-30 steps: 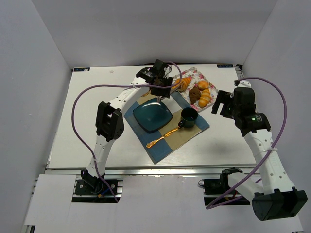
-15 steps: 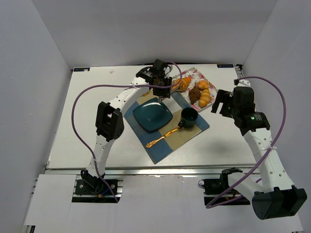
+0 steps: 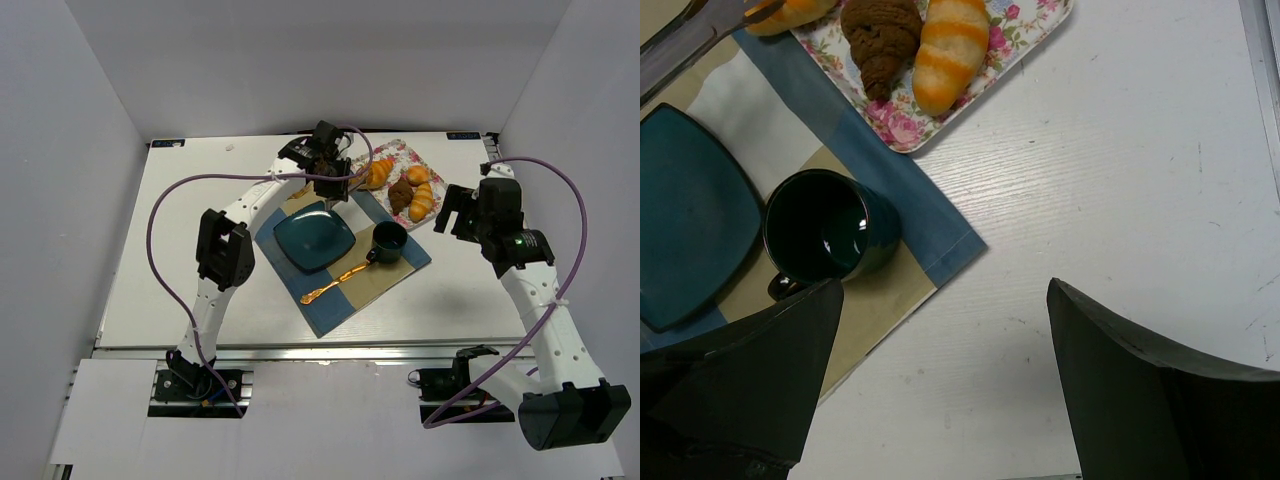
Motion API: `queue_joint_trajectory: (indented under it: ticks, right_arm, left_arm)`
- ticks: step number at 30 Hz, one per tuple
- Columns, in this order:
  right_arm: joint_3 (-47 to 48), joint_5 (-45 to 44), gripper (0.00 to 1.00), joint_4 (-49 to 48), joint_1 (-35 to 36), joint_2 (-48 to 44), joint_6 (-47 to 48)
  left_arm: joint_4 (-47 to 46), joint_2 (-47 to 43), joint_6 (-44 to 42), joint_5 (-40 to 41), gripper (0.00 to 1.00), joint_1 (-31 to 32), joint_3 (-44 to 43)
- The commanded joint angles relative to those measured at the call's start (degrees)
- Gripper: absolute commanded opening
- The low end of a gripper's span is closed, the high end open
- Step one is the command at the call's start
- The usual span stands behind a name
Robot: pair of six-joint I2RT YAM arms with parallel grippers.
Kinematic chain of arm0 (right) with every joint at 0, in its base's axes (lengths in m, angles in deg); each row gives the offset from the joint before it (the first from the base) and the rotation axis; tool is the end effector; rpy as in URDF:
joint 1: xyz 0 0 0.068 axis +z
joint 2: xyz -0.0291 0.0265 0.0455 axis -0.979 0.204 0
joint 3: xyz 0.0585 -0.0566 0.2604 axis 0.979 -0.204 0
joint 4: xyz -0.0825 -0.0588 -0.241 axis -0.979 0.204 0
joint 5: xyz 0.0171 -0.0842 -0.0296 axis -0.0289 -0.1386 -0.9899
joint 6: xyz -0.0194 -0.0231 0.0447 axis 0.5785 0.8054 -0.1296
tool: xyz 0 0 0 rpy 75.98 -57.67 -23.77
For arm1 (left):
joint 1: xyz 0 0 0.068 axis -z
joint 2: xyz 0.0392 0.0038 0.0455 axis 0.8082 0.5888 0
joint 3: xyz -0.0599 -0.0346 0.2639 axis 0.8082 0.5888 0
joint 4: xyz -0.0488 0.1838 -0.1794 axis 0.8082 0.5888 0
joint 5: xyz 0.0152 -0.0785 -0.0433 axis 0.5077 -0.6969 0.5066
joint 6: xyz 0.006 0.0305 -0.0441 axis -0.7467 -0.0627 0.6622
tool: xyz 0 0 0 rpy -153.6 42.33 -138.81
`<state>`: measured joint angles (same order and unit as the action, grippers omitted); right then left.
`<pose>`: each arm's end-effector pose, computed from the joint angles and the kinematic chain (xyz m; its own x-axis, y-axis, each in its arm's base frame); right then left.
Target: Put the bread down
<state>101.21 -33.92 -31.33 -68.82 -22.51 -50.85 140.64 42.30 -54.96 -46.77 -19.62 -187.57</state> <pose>0.2114 0.0285 0.3498 -0.5216 0.1886 -0.8321 0.1348 0.9812 0.1379 0.4130 -0.2870 0.2705 -0.8371 0.1894 -0.5133 0.3701 0.8869 -0.2764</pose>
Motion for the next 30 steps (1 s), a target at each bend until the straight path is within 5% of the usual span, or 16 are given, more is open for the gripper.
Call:
queue_joint_trajectory:
  ticks: [1,7,13,18,30]
  right_arm:
    - [0.90,0.55,0.89,-2.13,-0.01,0.36,0.28]
    - [2.13,0.55,0.89,-2.13,-0.01,1.06,0.72]
    - [2.14,1.25,0.89,-2.83,0.00,1.50,0.63]
    - [1.52,2.22,0.89,-3.88,0.00,2.12,0.63]
    - [2.48,2.75,0.89,-4.59,0.08,3.88,1.07]
  left_arm:
    - [-1.34,-4.06,0.46,-1.58,0.07,-0.64,-3.64]
    - [1.82,-6.61,1.69,-2.55,0.06,-0.82,-7.26]
    - [5.60,-15.30,1.87,-1.68,0.02,-0.73,-1.21]
    - [10.35,-25.74,0.38,3.50,0.00,-0.73,7.67]
    - [4.64,-50.37,5.56,6.06,0.01,-0.82,40.09]
